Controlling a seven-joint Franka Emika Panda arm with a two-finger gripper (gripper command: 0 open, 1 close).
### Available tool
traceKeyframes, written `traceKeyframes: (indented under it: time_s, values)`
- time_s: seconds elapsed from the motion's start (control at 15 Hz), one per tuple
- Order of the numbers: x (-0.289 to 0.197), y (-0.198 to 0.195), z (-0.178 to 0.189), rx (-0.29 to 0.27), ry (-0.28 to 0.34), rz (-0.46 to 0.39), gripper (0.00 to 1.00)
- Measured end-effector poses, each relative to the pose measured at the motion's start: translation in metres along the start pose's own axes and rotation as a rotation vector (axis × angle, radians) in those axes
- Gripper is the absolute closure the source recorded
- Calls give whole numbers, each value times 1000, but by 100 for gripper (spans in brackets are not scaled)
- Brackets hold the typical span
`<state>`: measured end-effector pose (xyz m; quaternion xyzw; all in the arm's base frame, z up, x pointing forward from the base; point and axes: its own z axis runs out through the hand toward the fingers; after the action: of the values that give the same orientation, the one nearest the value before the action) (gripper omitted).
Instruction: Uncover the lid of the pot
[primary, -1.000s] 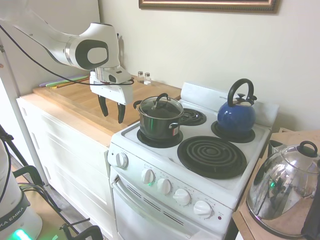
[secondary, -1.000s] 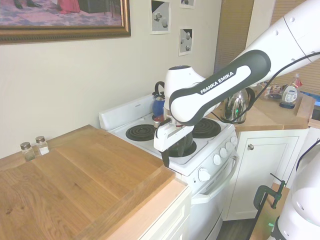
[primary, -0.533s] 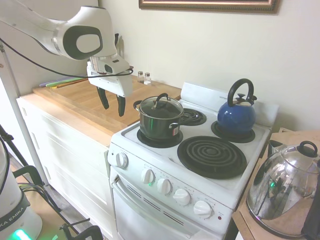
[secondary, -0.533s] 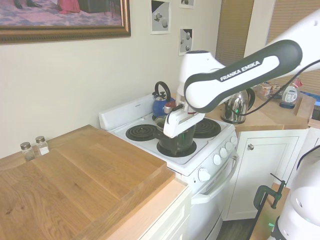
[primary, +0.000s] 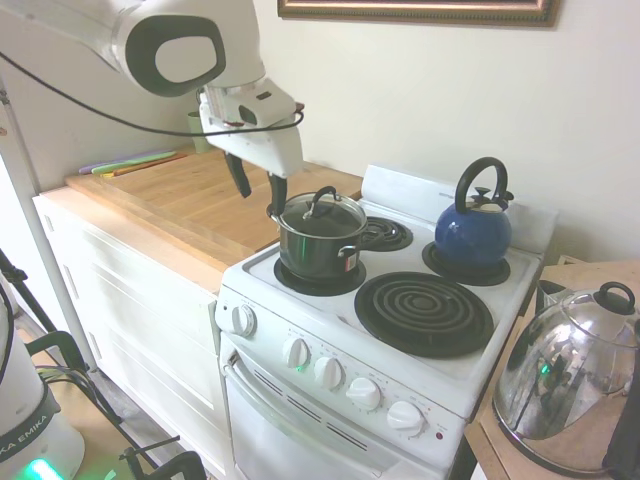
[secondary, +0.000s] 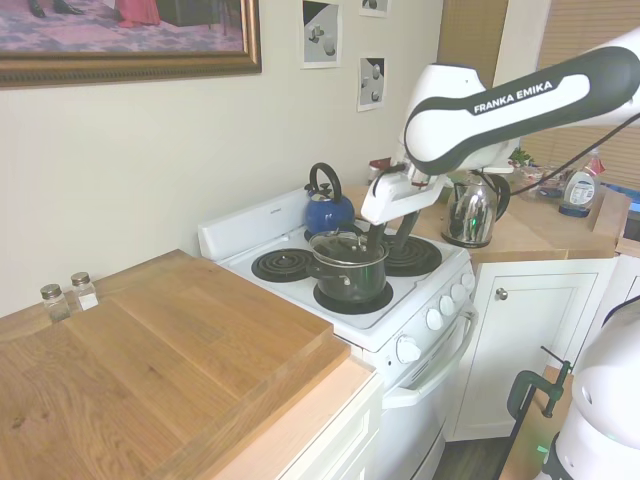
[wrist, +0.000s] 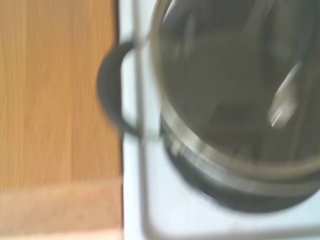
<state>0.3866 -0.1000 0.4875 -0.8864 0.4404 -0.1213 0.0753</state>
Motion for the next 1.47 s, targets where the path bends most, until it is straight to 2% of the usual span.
traceKeyframes:
  time_s: [0.13,0.33,0.4,0.73,1.47]
  values:
    - [19,-14,-6,18,9,11,0]
    - [57,-32,2,16,29,52,0]
    - [67,-39,8,12,29,54,100]
    - [82,-52,40,-10,2,39,100]
    - [86,-49,49,-4,-3,24,100]
